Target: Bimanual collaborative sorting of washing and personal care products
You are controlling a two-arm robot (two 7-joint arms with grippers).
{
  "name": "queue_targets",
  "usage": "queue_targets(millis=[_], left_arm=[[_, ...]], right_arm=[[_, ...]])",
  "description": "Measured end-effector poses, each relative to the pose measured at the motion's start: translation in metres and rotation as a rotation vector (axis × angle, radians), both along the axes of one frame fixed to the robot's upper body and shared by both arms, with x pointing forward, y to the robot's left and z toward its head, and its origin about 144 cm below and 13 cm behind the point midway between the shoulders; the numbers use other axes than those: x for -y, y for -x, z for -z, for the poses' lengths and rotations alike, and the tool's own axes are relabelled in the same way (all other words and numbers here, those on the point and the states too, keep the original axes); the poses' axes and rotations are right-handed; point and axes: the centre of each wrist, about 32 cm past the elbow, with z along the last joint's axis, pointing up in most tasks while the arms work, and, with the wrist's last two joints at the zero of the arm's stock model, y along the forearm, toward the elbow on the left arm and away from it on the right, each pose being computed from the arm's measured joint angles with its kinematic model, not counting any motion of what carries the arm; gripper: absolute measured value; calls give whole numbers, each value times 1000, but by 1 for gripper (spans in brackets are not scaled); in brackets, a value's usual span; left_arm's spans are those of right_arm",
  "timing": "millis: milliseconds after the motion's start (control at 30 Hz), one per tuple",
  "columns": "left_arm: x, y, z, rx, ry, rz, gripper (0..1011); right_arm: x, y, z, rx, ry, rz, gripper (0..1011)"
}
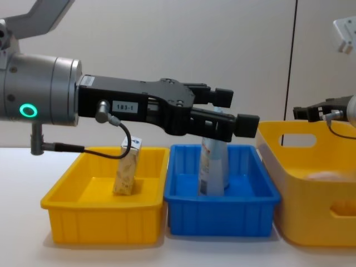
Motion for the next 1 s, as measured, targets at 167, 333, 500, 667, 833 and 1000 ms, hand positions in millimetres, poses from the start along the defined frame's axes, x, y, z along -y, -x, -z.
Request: queue_targets(millis=[167,333,500,667,833,1000], left_arm=[[0,0,0,0,0,0,1001],[0,0,0,0,0,0,1001],[0,0,0,0,0,0,1001],[0,0,0,0,0,0,1001],[0,0,0,0,0,0,1001],[0,0,0,0,0,0,1001]], right_arm=[[-3,-1,0,6,-8,1,933],[-6,0,-4,19,-18,-9,1004],[-9,5,-11,30,-40,-42,1003],[-10,15,-18,45,-64,-84,1004],[-11,33,-26,61,-88,-135,1004],[-10,55,-30,68,-108,-182,1004]])
